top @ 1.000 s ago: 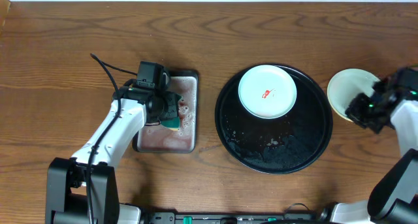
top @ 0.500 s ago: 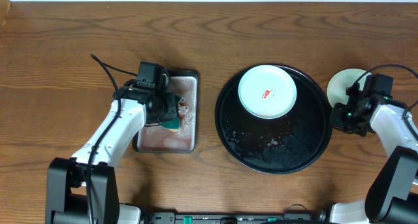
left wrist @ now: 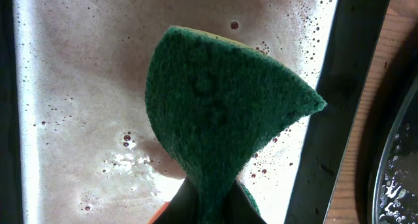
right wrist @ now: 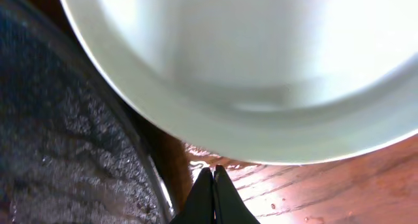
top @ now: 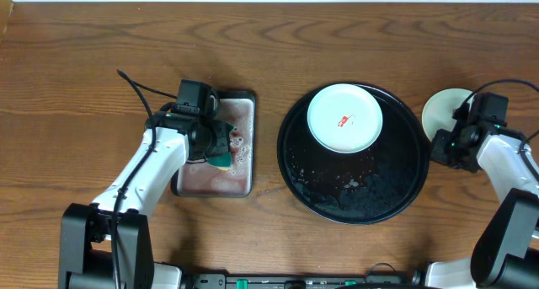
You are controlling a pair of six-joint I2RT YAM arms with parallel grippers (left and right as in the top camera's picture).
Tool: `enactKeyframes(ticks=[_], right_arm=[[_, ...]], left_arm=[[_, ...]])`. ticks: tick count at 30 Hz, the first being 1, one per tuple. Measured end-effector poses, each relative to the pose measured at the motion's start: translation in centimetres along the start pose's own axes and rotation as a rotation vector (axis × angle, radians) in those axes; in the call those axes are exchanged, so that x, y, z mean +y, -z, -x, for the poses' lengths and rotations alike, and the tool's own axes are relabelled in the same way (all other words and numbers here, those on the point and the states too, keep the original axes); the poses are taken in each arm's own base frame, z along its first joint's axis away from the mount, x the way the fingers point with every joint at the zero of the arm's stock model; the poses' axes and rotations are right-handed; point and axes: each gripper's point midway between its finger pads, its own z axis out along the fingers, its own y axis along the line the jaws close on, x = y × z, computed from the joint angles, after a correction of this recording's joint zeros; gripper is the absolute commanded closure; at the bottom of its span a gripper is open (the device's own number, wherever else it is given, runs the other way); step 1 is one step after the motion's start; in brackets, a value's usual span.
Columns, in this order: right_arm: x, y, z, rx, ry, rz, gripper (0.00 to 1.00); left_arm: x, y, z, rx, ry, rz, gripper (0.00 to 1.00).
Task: Clean dirty plates on tray and stack at the side
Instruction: 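Release the stacked plate and hold the right gripper at its rim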
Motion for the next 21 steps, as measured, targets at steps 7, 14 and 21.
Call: enactKeyframes(ticks=[7, 14, 21], right_arm=[[-0.2, -0.4, 0.1, -0.02, -0.008, -0.012, 0.99], [1.0, -0.9, 0.1, -0.039, -0.005, 0.066, 0.99], [1.7, -0.8, 0.0, -0.034, -0.004, 0.104, 0.99]], left_arm=[[0.0, 0.0, 0.0, 0.0, 0.0, 0.0, 0.92], [0.0, 0.0, 0.0, 0.0, 0.0, 0.0, 0.92], [0.0, 0.0, 0.0, 0.0, 0.0, 0.0, 0.92]])
